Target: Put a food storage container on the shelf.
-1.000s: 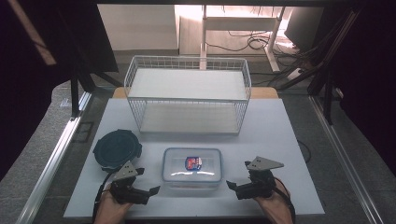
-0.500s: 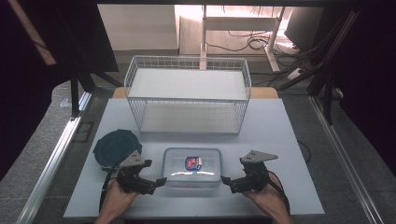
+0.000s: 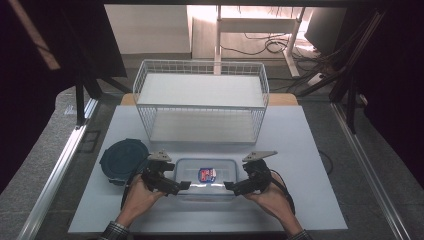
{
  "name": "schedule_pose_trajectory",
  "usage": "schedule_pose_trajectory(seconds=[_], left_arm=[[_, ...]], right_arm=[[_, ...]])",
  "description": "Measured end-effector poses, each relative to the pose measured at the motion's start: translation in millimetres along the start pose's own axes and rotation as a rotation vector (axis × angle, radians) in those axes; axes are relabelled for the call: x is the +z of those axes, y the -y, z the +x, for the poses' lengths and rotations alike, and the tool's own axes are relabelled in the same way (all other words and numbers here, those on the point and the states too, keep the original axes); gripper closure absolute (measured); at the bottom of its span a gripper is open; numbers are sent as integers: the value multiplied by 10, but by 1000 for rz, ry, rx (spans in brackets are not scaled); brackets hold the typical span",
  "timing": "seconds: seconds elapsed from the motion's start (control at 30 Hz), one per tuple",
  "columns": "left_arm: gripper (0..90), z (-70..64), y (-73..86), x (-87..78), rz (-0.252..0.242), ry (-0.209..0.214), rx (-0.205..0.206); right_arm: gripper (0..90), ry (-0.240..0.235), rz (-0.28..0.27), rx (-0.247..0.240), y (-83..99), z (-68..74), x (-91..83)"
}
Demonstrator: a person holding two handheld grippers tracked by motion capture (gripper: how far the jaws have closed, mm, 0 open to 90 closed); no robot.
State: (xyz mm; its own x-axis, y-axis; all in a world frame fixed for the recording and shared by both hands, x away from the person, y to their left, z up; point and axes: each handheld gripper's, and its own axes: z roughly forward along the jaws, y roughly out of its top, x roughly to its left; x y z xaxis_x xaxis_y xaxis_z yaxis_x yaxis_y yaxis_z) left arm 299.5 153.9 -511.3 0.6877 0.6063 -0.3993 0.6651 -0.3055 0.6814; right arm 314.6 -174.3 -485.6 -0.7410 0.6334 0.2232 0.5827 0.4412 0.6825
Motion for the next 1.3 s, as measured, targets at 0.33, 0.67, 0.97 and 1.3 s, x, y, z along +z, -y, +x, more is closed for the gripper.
schedule_pose_trajectory(seconds=[0.33,0.67,0.97,1.3], left_arm=[[0,55,90,26,48,111,-84],[338,-2,217,-264,-33,127,-77],[489,-63,244,-339,-103,99,-107],[522,-133,198,-366,-128,53,-83]], right_arm=[[8,-187,79,139,63,-78,132],[338,-211,16,166,165,-98,-156],[497,-191,-31,199,214,-32,-320],[504,-126,-86,148,173,3,-362]])
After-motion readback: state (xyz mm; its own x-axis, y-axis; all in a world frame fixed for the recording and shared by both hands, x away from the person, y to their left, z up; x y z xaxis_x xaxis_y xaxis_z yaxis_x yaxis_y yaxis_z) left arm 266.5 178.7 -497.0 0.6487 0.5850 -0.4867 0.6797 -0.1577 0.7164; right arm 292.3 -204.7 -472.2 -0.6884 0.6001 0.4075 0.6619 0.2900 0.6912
